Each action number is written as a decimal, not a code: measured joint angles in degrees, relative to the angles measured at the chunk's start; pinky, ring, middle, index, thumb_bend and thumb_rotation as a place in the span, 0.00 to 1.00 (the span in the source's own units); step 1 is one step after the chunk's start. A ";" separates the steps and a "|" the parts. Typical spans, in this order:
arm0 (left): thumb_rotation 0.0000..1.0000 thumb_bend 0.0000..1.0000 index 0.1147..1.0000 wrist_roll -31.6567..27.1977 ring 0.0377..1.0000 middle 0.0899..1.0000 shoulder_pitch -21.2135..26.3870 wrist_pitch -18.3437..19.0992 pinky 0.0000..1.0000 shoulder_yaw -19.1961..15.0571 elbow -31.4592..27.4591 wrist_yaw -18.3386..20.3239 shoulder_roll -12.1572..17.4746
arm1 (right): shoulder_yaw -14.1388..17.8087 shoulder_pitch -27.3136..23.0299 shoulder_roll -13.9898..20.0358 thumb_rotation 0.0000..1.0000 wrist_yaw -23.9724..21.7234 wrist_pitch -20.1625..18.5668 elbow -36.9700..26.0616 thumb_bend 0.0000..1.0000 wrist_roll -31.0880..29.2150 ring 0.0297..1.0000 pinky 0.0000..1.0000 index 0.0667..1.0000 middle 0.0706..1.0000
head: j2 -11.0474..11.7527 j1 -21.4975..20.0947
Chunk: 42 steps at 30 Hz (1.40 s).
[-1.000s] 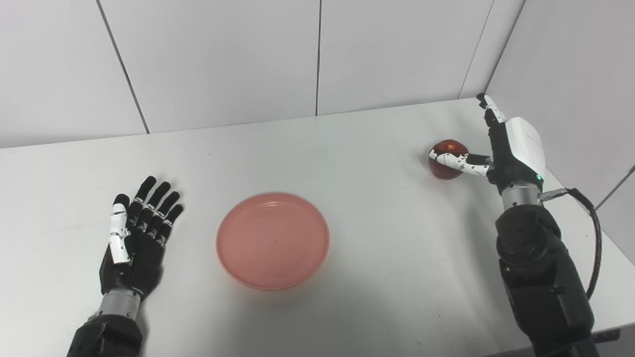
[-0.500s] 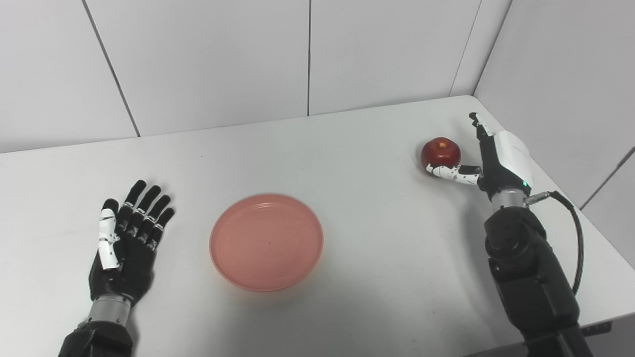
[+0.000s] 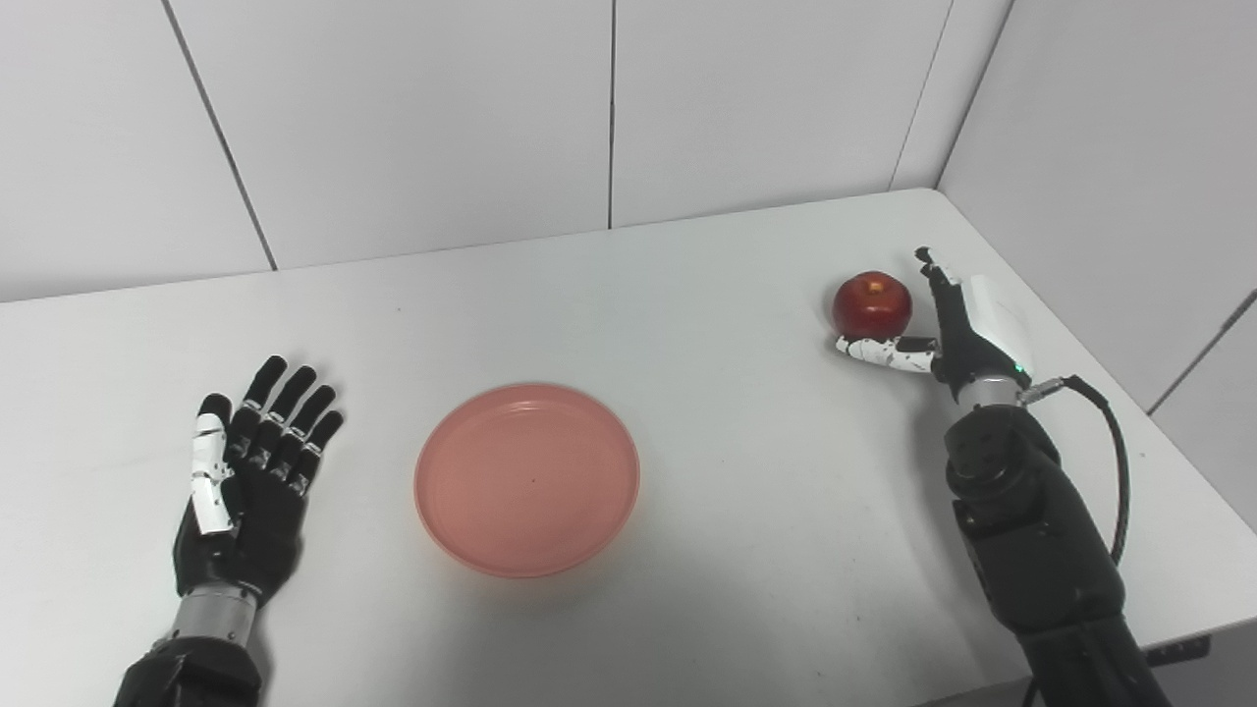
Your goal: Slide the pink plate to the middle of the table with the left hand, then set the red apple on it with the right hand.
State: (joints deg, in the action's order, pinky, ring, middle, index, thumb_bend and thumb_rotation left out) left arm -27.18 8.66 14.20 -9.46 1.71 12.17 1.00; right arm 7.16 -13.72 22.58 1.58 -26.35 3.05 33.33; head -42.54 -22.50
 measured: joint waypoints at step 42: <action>1.00 0.42 0.87 0.05 0.89 0.89 -0.13 0.30 0.92 0.20 -0.69 -0.95 0.00 | -2.56 -3.21 1.84 0.22 3.93 4.83 7.17 0.75 -5.48 0.60 0.54 0.64 0.63 | -0.53 0.79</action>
State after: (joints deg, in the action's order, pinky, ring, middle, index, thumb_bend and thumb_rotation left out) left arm -27.13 8.53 14.51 -9.26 1.02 11.22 1.00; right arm 4.59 -16.93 24.42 5.51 -21.53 10.22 27.85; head -43.07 -21.71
